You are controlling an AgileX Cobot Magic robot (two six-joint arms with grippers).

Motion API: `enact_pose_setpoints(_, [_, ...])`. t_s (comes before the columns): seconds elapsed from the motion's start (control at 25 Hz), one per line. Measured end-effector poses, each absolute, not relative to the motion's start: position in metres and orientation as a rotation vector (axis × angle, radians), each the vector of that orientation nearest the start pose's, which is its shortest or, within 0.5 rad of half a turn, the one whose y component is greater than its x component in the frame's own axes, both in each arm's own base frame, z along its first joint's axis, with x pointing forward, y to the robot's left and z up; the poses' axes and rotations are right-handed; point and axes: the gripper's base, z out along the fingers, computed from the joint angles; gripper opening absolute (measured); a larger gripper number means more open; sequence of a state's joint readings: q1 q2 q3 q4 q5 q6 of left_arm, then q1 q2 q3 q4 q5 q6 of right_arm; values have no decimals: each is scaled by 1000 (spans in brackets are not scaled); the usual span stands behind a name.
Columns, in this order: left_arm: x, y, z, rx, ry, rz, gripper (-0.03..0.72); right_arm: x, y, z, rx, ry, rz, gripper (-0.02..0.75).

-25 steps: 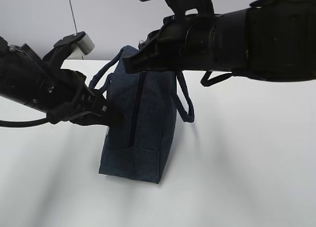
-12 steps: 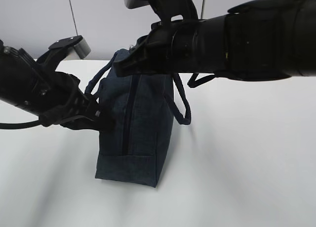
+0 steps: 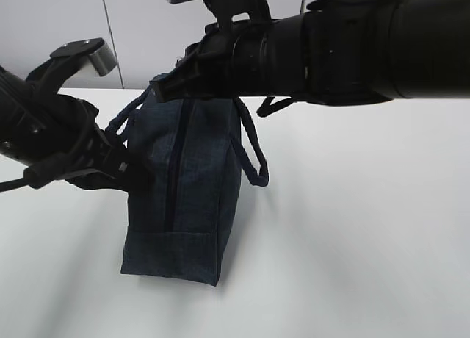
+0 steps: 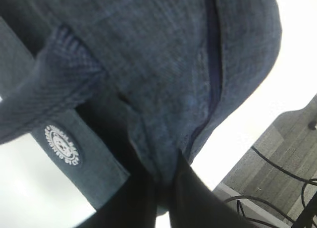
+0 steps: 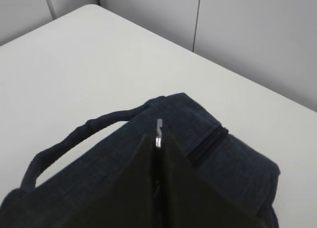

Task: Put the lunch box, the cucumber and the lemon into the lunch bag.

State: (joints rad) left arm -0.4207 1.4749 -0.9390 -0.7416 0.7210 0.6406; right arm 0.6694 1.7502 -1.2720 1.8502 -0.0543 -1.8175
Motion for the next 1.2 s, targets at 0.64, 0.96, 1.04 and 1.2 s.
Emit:
enact_pose_setpoints(0.64, [238, -152, 253, 806, 2529, -741, -6, 359, 253, 275, -567, 1905, 372, 0])
enact_pose_setpoints(0.96, [222, -144, 244, 787, 2551, -729, -6, 369, 244, 272, -551, 1909, 367, 0])
enact_pose_setpoints(1.04, [216, -141, 242, 778, 2552, -728, -6, 370, 244, 270, -555, 1911, 372, 0])
enact_pose_setpoints(1.2, [206, -136, 244, 770, 2537, -725, -6, 371, 247, 268, -566, 1910, 388, 0])
